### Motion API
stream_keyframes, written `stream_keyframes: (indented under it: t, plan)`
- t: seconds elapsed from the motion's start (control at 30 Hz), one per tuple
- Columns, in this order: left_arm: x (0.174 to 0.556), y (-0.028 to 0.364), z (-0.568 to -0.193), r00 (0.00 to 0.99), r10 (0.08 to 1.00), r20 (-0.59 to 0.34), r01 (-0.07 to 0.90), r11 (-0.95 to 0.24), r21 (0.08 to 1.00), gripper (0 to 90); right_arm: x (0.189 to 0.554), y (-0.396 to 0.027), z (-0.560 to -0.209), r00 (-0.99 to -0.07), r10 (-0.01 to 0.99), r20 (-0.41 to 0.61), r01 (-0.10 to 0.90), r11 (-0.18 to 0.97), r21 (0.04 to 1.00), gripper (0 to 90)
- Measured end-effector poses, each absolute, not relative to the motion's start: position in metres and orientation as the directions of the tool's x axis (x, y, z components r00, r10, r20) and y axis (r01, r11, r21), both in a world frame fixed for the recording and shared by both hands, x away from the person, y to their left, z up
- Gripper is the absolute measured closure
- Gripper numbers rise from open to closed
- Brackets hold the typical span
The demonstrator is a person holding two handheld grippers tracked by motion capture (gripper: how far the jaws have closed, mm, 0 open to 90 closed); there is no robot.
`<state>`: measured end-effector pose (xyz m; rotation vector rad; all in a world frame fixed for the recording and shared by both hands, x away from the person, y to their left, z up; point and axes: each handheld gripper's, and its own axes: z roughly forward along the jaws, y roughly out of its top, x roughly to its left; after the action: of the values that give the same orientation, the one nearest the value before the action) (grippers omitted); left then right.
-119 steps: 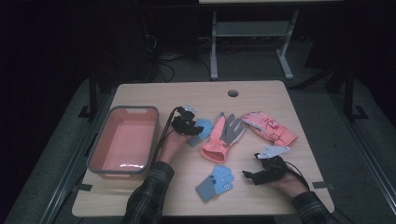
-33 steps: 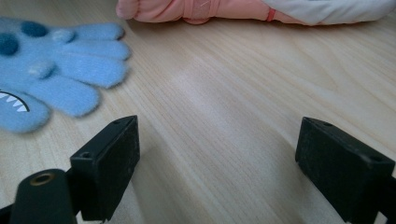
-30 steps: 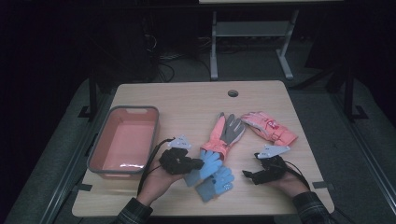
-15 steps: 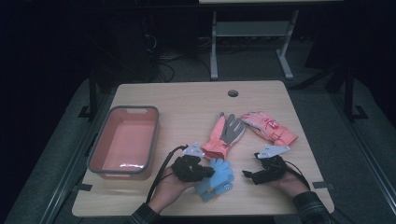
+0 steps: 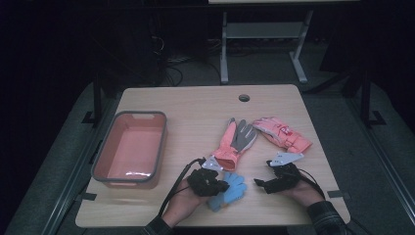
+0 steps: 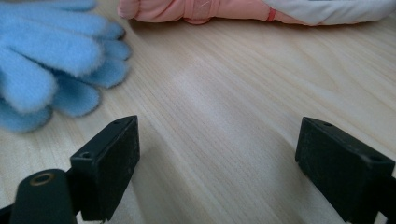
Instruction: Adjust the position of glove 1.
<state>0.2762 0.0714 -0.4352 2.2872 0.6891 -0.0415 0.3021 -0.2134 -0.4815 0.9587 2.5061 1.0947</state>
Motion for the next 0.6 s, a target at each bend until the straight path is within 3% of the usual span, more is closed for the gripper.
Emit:
stream_keyframes:
  t: [0.17,0.27,0.53,0.6]
  plan:
    - [0.277,0.07,-0.439,0.861,0.468,-0.199,0.477,-0.609,0.634,80.0,0.302,-0.213,-0.481,-0.755,0.655,0.038,0.473,0.503,0.723,13.1]
    - [0.277,0.07,-0.441,0.863,0.469,-0.187,0.472,-0.617,0.63,72.0,0.302,-0.213,-0.481,-0.755,0.655,0.038,0.473,0.503,0.724,13.1]
    - [0.276,0.065,-0.44,0.878,0.446,-0.172,0.445,-0.631,0.635,27.1,0.302,-0.213,-0.482,-0.756,0.653,0.039,0.472,0.503,0.724,13.1]
    - [0.274,0.06,-0.443,0.887,0.434,-0.157,0.429,-0.65,0.627,19.7,0.303,-0.213,-0.482,-0.756,0.653,0.039,0.472,0.503,0.724,13.1]
